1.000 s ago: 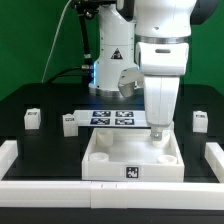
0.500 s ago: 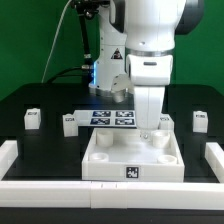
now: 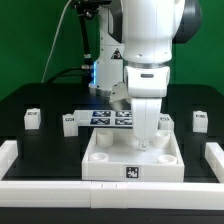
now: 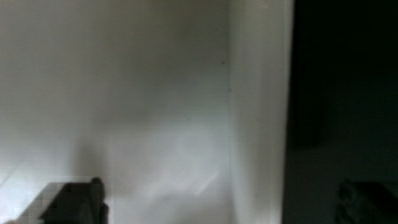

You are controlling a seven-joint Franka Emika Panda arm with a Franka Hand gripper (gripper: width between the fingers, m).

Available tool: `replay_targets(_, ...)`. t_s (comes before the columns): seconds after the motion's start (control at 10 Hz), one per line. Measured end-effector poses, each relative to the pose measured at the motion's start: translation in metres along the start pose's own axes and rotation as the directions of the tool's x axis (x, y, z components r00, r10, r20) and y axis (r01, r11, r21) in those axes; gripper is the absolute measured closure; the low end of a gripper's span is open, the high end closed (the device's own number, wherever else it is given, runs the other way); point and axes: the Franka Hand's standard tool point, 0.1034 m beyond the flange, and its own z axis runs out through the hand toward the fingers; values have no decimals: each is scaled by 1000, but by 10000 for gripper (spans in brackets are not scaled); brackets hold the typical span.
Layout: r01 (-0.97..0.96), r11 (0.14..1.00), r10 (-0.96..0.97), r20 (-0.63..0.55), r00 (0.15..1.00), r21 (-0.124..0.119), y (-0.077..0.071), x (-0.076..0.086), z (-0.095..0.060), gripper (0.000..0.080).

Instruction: Assemble one leg

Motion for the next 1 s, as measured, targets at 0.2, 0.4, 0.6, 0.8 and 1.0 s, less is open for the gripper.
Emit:
replay_targets(0.2,0,1000,0,0,1000,2,-1,0,1,378)
replay_targets(0.4,0,1000,0,0,1000,2,-1,0,1,591)
replay_targets(0.6,-2,1000,2,-1,1000,-3,0,0,0,736)
replay_targets(0.8,-2,1000,2,-1,1000,-4,0,0,0,736)
replay_targets(1.0,-2,1000,2,-1,1000,-4,1,0,-1,736)
